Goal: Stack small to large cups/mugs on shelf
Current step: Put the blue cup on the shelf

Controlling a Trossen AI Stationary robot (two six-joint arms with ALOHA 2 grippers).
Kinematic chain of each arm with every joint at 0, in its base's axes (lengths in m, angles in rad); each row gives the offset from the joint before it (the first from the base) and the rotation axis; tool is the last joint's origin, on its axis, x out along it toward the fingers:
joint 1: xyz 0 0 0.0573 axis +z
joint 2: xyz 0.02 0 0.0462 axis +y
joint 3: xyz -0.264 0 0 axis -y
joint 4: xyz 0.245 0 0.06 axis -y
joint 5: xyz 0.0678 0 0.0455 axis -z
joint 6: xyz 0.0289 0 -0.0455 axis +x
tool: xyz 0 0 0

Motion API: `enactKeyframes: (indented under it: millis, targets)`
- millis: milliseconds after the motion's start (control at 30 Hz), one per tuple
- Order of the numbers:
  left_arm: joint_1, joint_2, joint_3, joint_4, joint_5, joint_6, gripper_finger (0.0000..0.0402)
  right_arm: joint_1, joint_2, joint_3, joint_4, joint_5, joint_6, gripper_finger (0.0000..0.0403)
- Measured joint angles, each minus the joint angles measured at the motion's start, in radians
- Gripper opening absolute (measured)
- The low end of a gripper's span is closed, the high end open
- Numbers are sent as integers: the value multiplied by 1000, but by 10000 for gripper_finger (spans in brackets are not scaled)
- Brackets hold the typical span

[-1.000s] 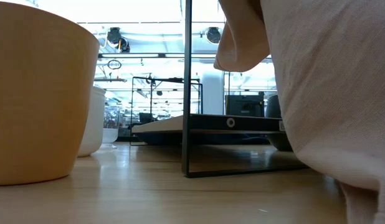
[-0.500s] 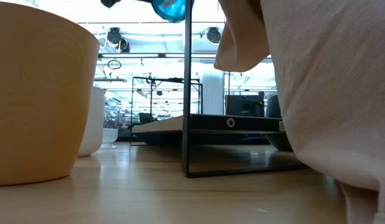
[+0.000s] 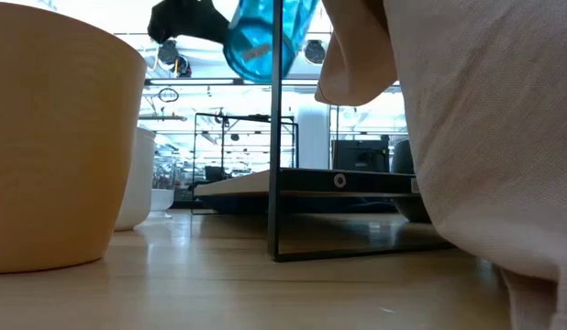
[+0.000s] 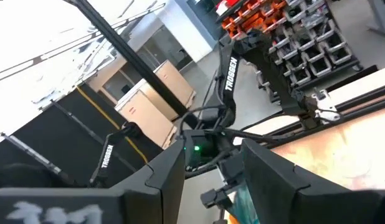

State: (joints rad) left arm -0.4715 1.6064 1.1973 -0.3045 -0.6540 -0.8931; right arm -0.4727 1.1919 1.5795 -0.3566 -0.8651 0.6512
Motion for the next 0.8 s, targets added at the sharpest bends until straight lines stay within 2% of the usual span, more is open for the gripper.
enactKeyframes:
  millis: [133, 333, 467, 600, 800]
  targets:
    - [-22, 38, 0, 54, -47, -26, 315, -9, -3, 0, -36, -7, -6, 148]
    - [-43, 92, 0, 67, -138, -54, 336, -33, -4, 0, -71, -31, -14, 149]
    - [-55, 126, 0, 79, -200, -47, 325, -41, -3, 0, -77, -30, 3, 148]
    - [-60, 153, 0, 80, -201, -54, 318, -44, -3, 0, -76, -31, 18, 148]
    - [-61, 194, 1, 82, -175, -100, 335, -44, -3, 0, -79, -31, 18, 149]
